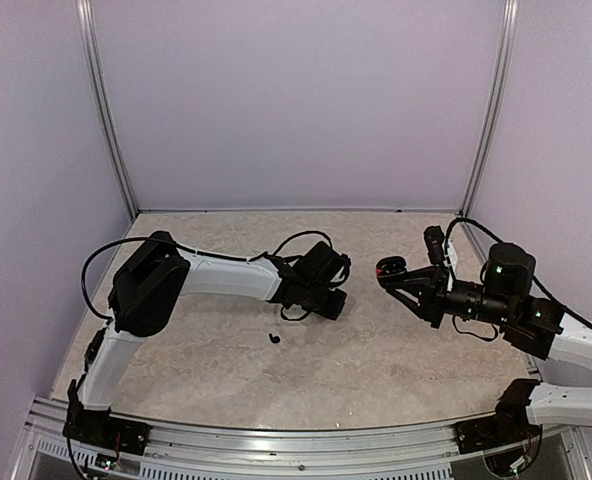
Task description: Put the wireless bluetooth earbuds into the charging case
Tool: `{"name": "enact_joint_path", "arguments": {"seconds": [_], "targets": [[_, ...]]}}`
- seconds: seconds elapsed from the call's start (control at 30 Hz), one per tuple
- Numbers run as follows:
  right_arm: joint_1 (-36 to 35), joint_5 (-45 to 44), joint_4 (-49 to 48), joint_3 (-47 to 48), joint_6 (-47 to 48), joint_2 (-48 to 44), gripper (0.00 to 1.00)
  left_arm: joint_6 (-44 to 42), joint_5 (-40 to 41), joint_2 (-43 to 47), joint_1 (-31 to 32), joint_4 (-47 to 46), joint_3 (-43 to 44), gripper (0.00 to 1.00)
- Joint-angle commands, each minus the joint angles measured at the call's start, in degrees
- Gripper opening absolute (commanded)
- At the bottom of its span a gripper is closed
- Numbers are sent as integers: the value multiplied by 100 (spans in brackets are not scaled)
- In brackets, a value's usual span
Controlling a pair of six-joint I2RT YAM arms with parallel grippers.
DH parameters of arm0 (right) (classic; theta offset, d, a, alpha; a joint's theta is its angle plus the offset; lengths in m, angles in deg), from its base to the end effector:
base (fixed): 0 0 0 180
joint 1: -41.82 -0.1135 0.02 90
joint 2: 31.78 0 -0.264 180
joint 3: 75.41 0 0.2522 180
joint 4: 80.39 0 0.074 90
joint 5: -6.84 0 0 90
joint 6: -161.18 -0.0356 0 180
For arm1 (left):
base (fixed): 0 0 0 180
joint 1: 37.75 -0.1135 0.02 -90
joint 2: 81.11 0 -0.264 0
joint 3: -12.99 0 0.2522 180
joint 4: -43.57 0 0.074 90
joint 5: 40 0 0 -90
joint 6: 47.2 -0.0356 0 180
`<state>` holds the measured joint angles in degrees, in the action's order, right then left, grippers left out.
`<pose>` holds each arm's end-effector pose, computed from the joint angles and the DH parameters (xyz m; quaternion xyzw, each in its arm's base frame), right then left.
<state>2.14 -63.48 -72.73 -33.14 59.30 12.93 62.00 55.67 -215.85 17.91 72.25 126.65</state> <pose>0.1387 0.1307 0.2696 -0.2880 0.7068 0.3931 0.5127 0.2916 -0.4206 0.1268 0.2772 0.8961 -0.1719 0.3011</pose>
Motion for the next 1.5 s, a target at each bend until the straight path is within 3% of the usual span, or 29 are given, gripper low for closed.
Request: {"name": "enact_joint_path", "arguments": {"seconds": [0.0, 0.4, 0.77, 0.9, 1.03, 1.2, 1.3, 1.47], "targets": [[64, 70, 48, -22, -25, -93, 5, -254, 116, -152, 100, 502, 87, 24], [60, 124, 63, -1, 1, -82, 5, -821, -159, 1010, 424, 969, -1331, 18], [62, 210, 13, 22, -16, -38, 5, -2108, -506, 1489, 1329, 2068, -2290, 16], [61, 221, 41, 52, -12, -42, 5, -2386, -216, 1780, 1395, 2094, -2359, 22], [63, 205, 100, 101, 25, -53, 5, -2582, 343, 2098, 1490, 2212, -2345, 38], [57, 210, 119, 111, 40, -56, 5, -2539, 763, 2272, 1486, 2315, -2440, 48], [62, 197, 135, 115, 50, -72, 5, -2435, 787, 2388, 1370, 2314, -2558, 47], [66, 190, 166, 120, 72, -101, 5, -2383, -18, 2806, 1291, 2012, -2696, 40]]}}
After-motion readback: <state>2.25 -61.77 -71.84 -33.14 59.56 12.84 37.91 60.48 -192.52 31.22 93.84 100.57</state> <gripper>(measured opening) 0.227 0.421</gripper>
